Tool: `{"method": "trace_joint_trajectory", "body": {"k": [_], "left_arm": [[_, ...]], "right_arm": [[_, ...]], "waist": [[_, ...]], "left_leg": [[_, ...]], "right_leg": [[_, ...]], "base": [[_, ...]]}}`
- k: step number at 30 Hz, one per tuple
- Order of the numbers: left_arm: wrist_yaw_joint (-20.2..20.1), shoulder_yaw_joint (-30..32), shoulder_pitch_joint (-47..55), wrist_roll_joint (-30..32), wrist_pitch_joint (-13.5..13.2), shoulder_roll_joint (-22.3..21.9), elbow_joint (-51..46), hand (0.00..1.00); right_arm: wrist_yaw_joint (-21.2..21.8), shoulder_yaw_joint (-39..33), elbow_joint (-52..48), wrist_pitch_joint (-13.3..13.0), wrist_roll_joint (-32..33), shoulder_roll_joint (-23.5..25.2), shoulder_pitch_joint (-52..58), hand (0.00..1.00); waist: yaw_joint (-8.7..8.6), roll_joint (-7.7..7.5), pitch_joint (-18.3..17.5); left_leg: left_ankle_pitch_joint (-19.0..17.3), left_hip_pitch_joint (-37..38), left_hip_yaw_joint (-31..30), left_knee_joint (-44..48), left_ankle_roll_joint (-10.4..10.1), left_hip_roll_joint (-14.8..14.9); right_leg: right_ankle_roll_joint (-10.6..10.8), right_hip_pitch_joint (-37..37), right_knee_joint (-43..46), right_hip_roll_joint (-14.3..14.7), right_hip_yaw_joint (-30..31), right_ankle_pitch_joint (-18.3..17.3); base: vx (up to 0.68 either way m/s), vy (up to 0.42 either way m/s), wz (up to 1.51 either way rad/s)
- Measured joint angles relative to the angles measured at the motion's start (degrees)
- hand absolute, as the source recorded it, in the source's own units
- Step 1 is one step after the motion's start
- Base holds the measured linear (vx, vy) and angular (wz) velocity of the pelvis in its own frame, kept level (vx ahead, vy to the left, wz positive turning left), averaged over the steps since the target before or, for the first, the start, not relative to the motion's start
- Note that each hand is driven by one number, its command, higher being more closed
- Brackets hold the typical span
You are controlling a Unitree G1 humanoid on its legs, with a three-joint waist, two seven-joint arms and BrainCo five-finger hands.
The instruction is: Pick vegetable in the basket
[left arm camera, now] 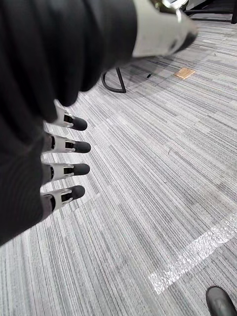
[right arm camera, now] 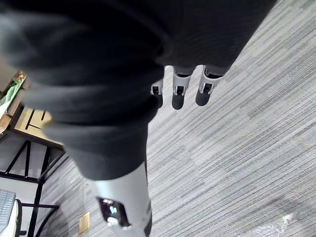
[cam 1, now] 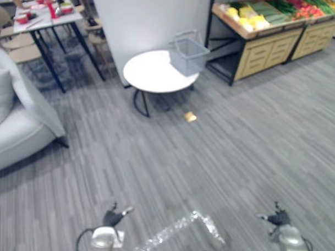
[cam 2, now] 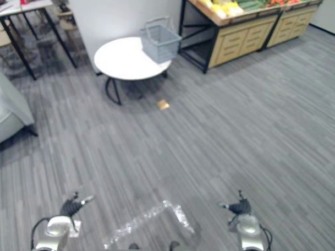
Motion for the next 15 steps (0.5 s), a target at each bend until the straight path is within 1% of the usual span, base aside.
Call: {"method": "trace_joint_trajectory", "body": {"k": [6,12,15], "left_arm": [[-0.48,0.05,2.03,-0.46,0.03,-0.02,0.49,0.0],[-0.42,0.05,1.63,-1.06,0.04,-0.59,0.56,0.0],[-0.39,0.05,0.98,-1.13,0.08,-1.02,0.6,0.0]], "right_arm": [[-0.05,0.01,-0.23,0.01,0.09,0.14,1.74,0.0],[-0.11,0.47,-0.21,0.03,0.15,0.43,0.67,0.0],[-0.23,0.46,-0.2,0.04,0.27,0.43,-0.9,0.0]], "waist": [[0.01,0.01,0.0],[0.02,0.48,0.22],[-0.03,0.75,1.09]], "left_leg": [[0.0,-0.26,-0.07,-0.31,0.05,0.04],[0.22,-3.35,0.01,0.0,0.32,0.09],[0.38,-4.27,0.01,0.02,0.35,0.08]], "right_leg": [[0.01,-0.2,0.0,0.0,-0.55,0.0],[-0.1,-4.15,1.68,0.05,-0.33,-0.12],[-0.37,-6.33,4.2,0.01,-0.08,-1.15]], "base": [[-0.05,-0.029,0.03],[0.0,-0.017,-0.02],[0.04,-0.008,-0.04]]}}
